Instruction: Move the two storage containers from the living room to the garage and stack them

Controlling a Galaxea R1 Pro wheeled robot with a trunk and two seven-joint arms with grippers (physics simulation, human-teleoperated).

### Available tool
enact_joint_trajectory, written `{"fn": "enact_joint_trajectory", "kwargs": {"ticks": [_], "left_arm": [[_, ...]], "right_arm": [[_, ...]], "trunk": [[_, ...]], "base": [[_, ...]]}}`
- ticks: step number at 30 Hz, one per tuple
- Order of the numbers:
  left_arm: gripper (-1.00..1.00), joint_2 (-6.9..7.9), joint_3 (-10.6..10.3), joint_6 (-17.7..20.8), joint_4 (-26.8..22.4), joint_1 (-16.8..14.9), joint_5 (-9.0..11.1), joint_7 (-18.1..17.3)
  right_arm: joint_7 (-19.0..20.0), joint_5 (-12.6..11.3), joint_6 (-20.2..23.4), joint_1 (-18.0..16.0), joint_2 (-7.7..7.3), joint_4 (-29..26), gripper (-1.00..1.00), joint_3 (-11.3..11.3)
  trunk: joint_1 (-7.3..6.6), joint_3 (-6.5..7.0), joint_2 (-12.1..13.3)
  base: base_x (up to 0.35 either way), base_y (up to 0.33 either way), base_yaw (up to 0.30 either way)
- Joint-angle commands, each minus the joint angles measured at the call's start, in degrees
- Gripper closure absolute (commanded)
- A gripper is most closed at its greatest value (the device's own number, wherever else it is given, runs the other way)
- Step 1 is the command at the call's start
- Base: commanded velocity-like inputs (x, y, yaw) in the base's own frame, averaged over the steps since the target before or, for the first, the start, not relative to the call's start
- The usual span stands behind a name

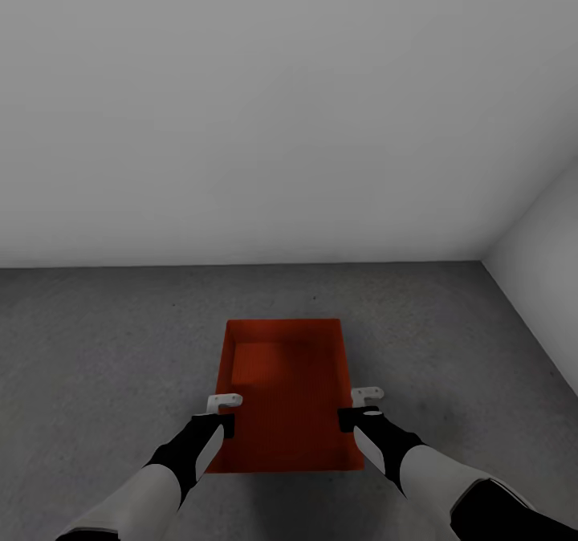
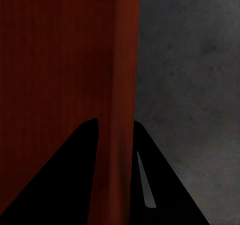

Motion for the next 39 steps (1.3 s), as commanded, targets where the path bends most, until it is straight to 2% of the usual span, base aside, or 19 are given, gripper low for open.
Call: {"fn": "enact_joint_trajectory", "kwargs": {"ticks": [1,4,11,39], "left_arm": [[1.00,1.60,0.15,0.50,0.07,0.04,0.07,0.53],[1.00,1.59,0.15,0.48,0.07,0.04,0.07,0.54],[1.00,1.58,0.15,0.52,0.07,0.04,0.07,0.51],[1.00,1.73,0.17,0.44,0.06,0.04,0.05,0.51]], "right_arm": [[-0.41,1.00,-1.44,-0.05,-0.61,-0.23,1.00,-0.06],[-0.41,1.00,-1.44,-0.05,-0.61,-0.22,1.00,-0.06],[-0.41,1.00,-1.43,-0.05,-0.61,-0.22,1.00,-0.06],[-0.41,1.00,-1.51,-0.07,-0.61,-0.22,1.00,-0.08]], "trunk": [[-0.01,-0.03,-0.02],[-0.01,-0.03,-0.02],[1.53,-1.29,-2.82],[1.53,-1.29,-2.82]], "base": [[0.000,0.000,0.000],[0.000,0.000,0.000],[0.000,0.000,0.000],[0.000,0.000,0.000]]}}
